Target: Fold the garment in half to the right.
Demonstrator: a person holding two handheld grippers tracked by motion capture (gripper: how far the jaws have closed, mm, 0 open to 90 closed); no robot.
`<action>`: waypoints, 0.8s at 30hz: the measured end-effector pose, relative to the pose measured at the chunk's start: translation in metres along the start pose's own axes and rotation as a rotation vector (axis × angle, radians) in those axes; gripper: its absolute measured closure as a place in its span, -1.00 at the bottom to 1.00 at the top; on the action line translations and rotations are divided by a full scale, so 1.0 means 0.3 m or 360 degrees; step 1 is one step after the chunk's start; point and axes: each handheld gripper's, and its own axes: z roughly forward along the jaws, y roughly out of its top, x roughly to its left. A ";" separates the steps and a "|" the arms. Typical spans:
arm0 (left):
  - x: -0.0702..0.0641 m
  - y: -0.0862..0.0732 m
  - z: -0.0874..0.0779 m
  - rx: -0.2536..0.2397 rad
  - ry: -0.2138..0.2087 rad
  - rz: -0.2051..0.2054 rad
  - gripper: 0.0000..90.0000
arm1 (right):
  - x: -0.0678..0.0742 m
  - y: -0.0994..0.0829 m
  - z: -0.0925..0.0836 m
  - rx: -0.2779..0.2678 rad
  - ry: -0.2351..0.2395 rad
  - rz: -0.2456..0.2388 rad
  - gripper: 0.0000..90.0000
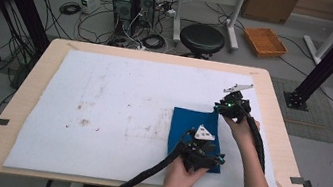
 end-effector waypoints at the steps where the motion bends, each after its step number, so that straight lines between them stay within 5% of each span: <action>1: 0.003 0.003 -0.020 -0.0012 0.0020 0.0016 0.18 | 0.000 -0.001 -0.008 -0.0004 0.0003 0.0031 0.57; 7: 0.060 0.000 -0.160 -0.0051 0.0095 0.0058 0.18 | 0.012 -0.033 -0.069 -0.0167 0.0038 0.0240 0.54; 12: 0.135 -0.033 -0.268 -0.0042 0.0177 0.0033 0.18 | 0.022 -0.073 -0.025 -0.0113 0.0121 0.0268 0.55; 17: 0.203 -0.073 -0.355 -0.0038 0.0233 -0.0033 0.18 | 0.031 -0.091 0.011 -0.0071 0.0082 0.0230 0.97; 24: 0.258 -0.105 -0.427 -0.0047 0.0260 -0.0083 0.18 | -0.004 -0.132 -0.001 -0.0096 0.0068 0.0341 0.91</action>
